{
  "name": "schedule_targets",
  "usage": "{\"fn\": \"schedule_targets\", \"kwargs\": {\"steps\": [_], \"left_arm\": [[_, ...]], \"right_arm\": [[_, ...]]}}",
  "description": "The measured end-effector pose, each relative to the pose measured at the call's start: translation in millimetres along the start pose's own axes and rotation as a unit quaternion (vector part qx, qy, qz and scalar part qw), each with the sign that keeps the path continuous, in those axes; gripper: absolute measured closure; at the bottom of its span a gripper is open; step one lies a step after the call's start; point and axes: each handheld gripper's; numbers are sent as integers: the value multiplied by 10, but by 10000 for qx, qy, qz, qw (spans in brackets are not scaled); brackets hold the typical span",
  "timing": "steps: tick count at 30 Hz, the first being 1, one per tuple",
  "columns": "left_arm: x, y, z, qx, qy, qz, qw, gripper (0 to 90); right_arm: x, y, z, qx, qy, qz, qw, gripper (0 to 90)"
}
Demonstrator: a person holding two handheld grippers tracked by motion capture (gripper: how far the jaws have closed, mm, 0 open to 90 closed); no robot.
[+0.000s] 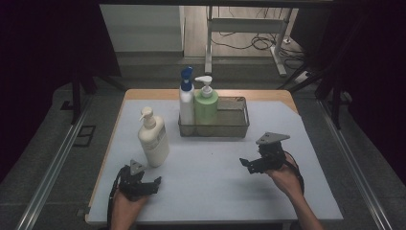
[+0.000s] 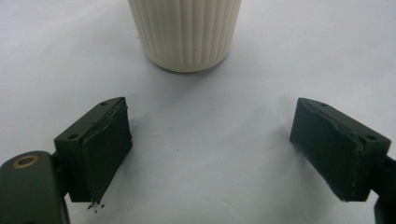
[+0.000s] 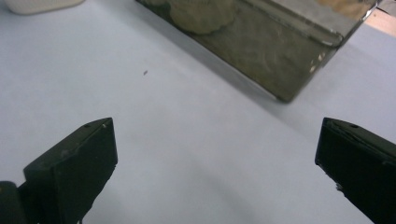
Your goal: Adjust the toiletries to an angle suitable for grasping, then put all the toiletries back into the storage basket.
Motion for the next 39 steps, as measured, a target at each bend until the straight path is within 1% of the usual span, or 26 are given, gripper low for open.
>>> {"fn": "schedule_targets", "kwargs": {"steps": [4,6,12,14,17,20,24,26,31,33,35,36,39], "left_arm": [[0,0,0,0,0,0,10000,121],[0,0,0,1,-1,5,10000,121],[0,0,0,2,1,3,10000,121],[0,1,0,3,3,-2,10000,121],[0,1,0,1,3,-1,10000,121],[0,1,1,-1,3,-3,10000,121],[-2,3,2,3,3,-3,10000,123],[-4,2,3,4,1,-3,10000,126],[-10,4,10,35,9,-19,10000,134],[-22,3,17,69,-3,-49,10000,164],[-41,5,30,135,-12,5,9999,227],[-49,14,35,163,-2,10,9999,235],[-81,57,42,131,-42,18,9999,297]], "right_arm": [[18,-9,-137,87,-1,46,10000,0],[33,-18,-203,128,0,27,9999,0],[89,-49,-376,185,144,57,9997,0],[115,-65,-444,210,166,38,9996,0],[151,-90,-521,229,268,-3,9994,0],[187,-117,-578,247,339,-15,9991,0],[249,-148,-648,248,502,-50,9984,0],[250,-165,-667,322,430,-5,9986,0],[251,-161,-681,292,384,-19,9988,0],[251,-161,-685,284,365,-23,9989,0],[250,-159,-688,283,365,-12,9989,0],[250,-158,-689,282,364,-13,9989,0],[251,-158,-690,288,356,-13,9989,0]]}}
Point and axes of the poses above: each handheld gripper's, and its own axes: x roughly forward along the jaws, z roughly out of its top, y roughly to its left, and after that the axes turned 14 degrees about x, right-handed
